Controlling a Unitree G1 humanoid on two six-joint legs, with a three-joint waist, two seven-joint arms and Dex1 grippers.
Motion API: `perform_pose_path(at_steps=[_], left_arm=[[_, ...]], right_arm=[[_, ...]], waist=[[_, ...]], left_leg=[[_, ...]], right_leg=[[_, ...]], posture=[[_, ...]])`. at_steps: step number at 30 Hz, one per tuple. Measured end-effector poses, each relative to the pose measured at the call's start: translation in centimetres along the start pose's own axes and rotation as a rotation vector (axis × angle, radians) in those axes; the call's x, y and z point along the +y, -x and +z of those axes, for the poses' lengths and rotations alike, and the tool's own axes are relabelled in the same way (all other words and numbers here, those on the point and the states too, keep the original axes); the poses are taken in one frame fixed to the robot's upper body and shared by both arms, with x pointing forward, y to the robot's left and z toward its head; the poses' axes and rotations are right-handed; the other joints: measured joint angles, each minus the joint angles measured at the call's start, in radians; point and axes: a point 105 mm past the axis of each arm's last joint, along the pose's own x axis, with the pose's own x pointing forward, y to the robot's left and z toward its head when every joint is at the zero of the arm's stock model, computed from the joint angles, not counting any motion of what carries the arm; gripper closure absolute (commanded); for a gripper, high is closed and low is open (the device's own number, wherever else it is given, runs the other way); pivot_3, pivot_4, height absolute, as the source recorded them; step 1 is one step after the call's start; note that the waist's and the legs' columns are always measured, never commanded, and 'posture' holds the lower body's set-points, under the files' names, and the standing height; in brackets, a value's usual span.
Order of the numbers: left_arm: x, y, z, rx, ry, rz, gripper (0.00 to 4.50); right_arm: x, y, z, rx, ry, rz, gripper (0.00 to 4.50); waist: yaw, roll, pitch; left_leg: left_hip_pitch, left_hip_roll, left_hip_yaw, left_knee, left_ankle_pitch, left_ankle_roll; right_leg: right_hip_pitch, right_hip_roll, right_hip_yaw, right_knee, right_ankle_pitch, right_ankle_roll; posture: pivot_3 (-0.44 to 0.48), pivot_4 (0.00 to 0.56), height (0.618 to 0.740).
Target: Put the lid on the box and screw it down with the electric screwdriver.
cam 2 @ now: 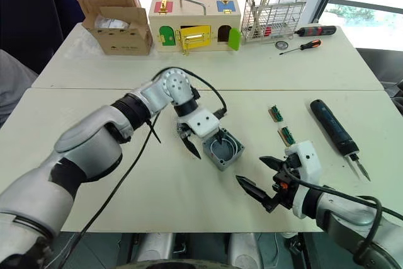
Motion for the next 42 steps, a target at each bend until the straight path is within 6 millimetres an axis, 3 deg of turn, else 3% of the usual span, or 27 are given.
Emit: perform_pose_path(at_steps=[3,4,6,8,11,15,20,23,26,37,40,42], left_arm=[[1.1,7.5,1.5,-0.095,0.145,0.348,0.82],[1.3,9.1,1.8,-0.106,0.21,0.432,0.82],[0.6,10.1,1.1,-0.115,0.393,0.539,0.82],[-0.5,9.3,-1.0,-0.12,0.667,0.633,0.82],[-1.4,8.4,-3.5,-0.09,1.02,0.778,0.82],[-2.1,9.2,-4.4,0.006,1.236,0.981,0.82],[-5.5,5.0,-6.6,0.128,1.457,0.967,0.82],[-6.1,4.2,-7.2,0.169,1.513,0.981,0.82],[-5.8,4.6,-7.7,0.166,1.525,1.03,0.82],[-4.9,3.2,-9.0,0.162,1.541,0.981,0.82],[-4.7,3.2,-9.3,0.17,1.527,0.988,1.64],[-4.5,2.9,-9.2,0.168,1.509,0.978,2.67]], right_arm=[[-2.0,1.4,4.7,-0.084,0.102,0.013,0.0],[-2.3,1.8,6.6,-0.139,0.14,0.014,0.0],[-2.0,1.9,9.4,-0.213,0.197,0.058,0.0],[-1.8,1.4,10.9,-0.232,0.236,0.105,0.0],[-1.6,-0.3,11.3,-0.198,0.251,0.183,0.0],[-1.7,-2.6,10.9,-0.134,0.303,0.25,0.0],[-1.5,-4.3,9.5,-0.079,0.306,0.328,0.0],[-1.4,-4.4,9.4,-0.073,0.33,0.331,0.0],[-1.4,-4.6,9.2,-0.076,0.331,0.329,0.0],[-0.9,-4.7,8.2,-0.09,0.297,0.299,0.0],[-0.8,-4.5,8.3,-0.108,0.294,0.281,0.0],[-0.8,-4.3,7.9,-0.099,0.284,0.269,0.0]], waist=[[-0.031,-0.001,0.002],[-0.03,0.001,0.001],[-0.028,0.001,0.0],[-0.021,0.001,0.0],[-0.016,-0.003,0.003],[-0.023,-0.003,0.003],[-0.017,-0.003,0.003],[-0.016,-0.003,0.003],[-0.019,-0.003,0.003],[-0.018,-0.003,0.003],[-0.018,-0.003,0.003],[-0.017,-0.003,0.003]], left_leg=[[0.001,0.001,0.0,0.001,0.0,0.0],[0.002,0.001,-0.001,0.0,0.0,0.0],[0.007,0.001,-0.001,-0.003,0.0,0.0],[0.005,0.001,-0.003,-0.004,0.001,-0.001],[0.002,0.0,-0.003,-0.001,0.004,-0.007],[0.0,0.0,-0.002,0.006,0.003,-0.005],[-0.001,0.0,-0.003,0.008,0.004,-0.007],[-0.001,0.0,-0.003,0.01,0.004,-0.007],[-0.001,0.0,-0.003,0.01,0.004,-0.007],[-0.001,0.0,-0.002,0.01,0.004,-0.007],[-0.001,-0.001,-0.002,0.01,0.004,-0.007],[-0.001,0.0,-0.002,0.01,0.004,-0.007]], right_leg=[[0.0,0.0,0.001,0.001,0.002,0.004],[0.001,0.0,0.0,0.001,0.002,0.005],[0.005,0.0,0.0,0.001,0.0,0.007],[0.004,0.001,0.0,0.002,0.0,0.008],[0.004,0.001,0.0,0.003,0.0,0.008],[0.004,0.0,0.001,0.003,0.0,0.009],[0.003,0.0,0.0,0.007,0.0,0.009],[0.003,0.0,-0.001,0.008,0.0,0.009],[0.003,0.0,-0.001,0.008,0.0,0.009],[0.003,0.0,-0.001,0.008,0.0,0.009],[0.003,0.0,-0.001,0.009,0.0,0.009],[0.003,0.0,-0.001,0.009,0.0,0.009]], posture=[[0.0,0.15,0.728],[0.0,0.15,0.728],[0.0,0.15,0.728],[0.0,0.15,0.728],[0.0,0.15,0.728],[0.0,0.15,0.728],[0.0,0.15,0.728],[0.0,0.15,0.728],[0.0,0.15,0.728],[0.0,0.15,0.728],[0.0,0.15,0.728],[0.0,0.15,0.728]])
